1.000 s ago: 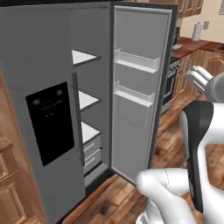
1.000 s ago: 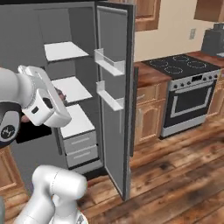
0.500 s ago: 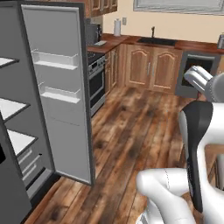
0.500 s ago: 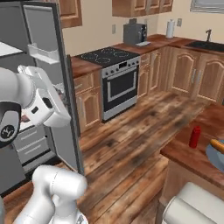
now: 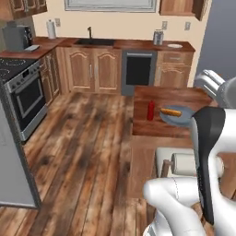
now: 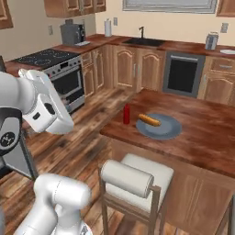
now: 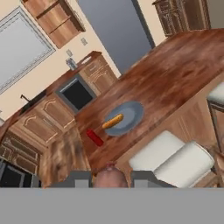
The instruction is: Move the hot dog bun to the plate on the dining table and place the condiment next to that plate. Then navigate to the fridge and take the sausage and place it on the plate as well.
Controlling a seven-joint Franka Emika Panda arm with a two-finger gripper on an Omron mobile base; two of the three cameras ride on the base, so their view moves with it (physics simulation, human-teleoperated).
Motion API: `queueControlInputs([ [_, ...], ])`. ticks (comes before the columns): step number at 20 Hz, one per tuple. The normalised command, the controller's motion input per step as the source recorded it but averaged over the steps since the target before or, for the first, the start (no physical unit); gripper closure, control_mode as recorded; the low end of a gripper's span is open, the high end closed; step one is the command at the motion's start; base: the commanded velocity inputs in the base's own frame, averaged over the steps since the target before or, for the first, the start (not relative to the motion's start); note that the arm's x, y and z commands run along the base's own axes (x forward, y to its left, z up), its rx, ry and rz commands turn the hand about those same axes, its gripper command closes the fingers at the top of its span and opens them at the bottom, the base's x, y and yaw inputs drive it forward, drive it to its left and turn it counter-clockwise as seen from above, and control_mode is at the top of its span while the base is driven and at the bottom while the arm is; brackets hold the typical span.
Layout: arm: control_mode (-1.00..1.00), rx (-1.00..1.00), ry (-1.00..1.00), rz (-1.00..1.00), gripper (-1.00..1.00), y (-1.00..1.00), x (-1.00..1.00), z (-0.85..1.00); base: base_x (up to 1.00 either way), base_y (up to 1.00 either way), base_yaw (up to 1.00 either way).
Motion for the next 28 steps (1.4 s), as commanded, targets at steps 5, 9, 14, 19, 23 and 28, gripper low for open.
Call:
queueControlInputs([
  [5, 1.00, 0.00, 0.00, 0.00, 1.00, 0.00, 0.00, 0.00, 0.34, -0.60, -0.45],
  [9, 1.00, 0.00, 0.00, 0.00, 1.00, 0.00, 0.00, 0.00, 0.56, -0.20, -0.51],
  [14, 1.00, 0.00, 0.00, 0.00, 1.00, 0.00, 0.00, 0.00, 0.72, 0.10, -0.44],
  [19, 1.00, 0.00, 0.00, 0.00, 1.00, 0.00, 0.00, 0.00, 0.96, 0.20, -0.24],
  [23, 1.00, 0.00, 0.00, 0.00, 1.00, 0.00, 0.00, 0.00, 0.47, 0.20, -0.22],
  [28, 1.00, 0.00, 0.00, 0.00, 1.00, 0.00, 0.00, 0.00, -0.75, 0.35, -0.21],
])
